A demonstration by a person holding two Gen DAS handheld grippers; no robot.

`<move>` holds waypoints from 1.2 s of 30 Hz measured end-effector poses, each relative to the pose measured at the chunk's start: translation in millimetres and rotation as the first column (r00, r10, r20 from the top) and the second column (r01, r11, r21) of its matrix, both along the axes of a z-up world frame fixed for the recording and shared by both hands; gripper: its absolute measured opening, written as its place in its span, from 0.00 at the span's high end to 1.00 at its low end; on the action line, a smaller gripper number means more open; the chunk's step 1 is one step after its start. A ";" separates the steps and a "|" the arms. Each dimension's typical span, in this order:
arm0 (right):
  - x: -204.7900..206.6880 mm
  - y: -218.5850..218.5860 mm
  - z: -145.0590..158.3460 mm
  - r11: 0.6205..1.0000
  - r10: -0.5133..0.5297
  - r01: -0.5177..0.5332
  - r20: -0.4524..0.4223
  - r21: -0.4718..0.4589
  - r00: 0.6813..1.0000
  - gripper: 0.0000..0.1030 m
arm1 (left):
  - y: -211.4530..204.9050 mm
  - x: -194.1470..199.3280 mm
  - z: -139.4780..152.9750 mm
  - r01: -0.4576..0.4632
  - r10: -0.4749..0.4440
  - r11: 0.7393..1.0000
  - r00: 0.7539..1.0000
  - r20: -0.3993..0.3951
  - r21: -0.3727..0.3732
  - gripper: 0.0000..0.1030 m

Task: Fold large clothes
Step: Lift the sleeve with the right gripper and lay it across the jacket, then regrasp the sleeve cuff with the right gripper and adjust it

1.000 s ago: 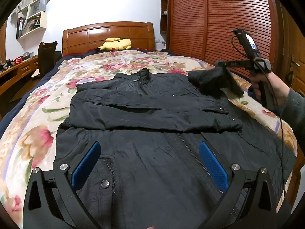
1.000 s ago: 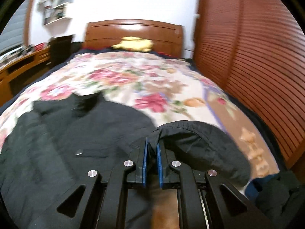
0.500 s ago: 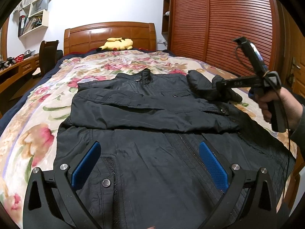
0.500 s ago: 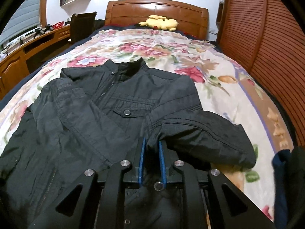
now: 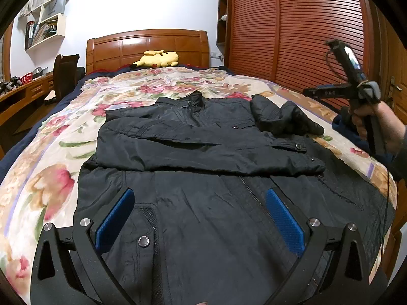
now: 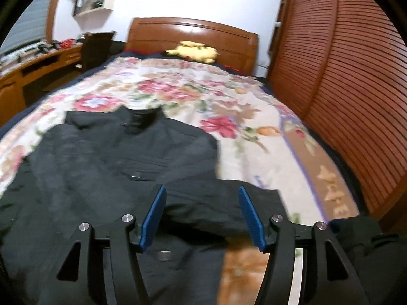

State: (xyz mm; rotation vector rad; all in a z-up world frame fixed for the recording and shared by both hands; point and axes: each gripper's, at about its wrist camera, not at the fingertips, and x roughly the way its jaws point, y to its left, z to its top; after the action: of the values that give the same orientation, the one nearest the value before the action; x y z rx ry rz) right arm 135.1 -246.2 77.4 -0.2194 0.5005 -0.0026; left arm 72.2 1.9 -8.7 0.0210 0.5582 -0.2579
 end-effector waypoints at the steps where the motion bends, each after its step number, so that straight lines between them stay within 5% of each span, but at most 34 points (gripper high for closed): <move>1: 5.0 -3.5 -1.6 1.000 -0.027 0.027 0.001 -0.009 1.000 0.40 | 0.0 -0.3 -0.1 0.000 0.000 1.000 1.000 -0.001 -0.001 0.00; 12: 66.8 -63.5 -57.9 0.968 -0.236 0.246 -0.169 0.041 0.957 0.40 | -1.6 0.9 -3.0 0.009 -0.008 1.000 1.000 -0.009 0.008 0.00; 16: 86.5 -83.1 -72.2 0.956 -0.263 0.286 -0.230 0.071 0.937 0.18 | -1.2 2.2 -3.8 0.010 -0.010 1.000 1.000 -0.018 0.004 0.00; 18: 95.3 -87.8 -80.8 0.953 -0.270 0.297 -0.278 0.062 0.922 0.16 | -1.6 2.6 -4.1 0.011 -0.011 1.000 1.000 -0.020 0.004 0.00; 36: 104.5 -120.8 -104.4 0.940 -0.207 0.270 -0.282 0.208 0.937 0.16 | -4.6 4.4 -7.4 0.008 -0.008 1.000 1.000 -0.028 0.013 0.00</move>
State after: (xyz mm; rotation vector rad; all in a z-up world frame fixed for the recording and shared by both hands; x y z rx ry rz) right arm 239.6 -367.0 -27.0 0.0868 0.7784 -0.1533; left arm 76.5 -2.8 -16.1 0.0320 0.5881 -0.2627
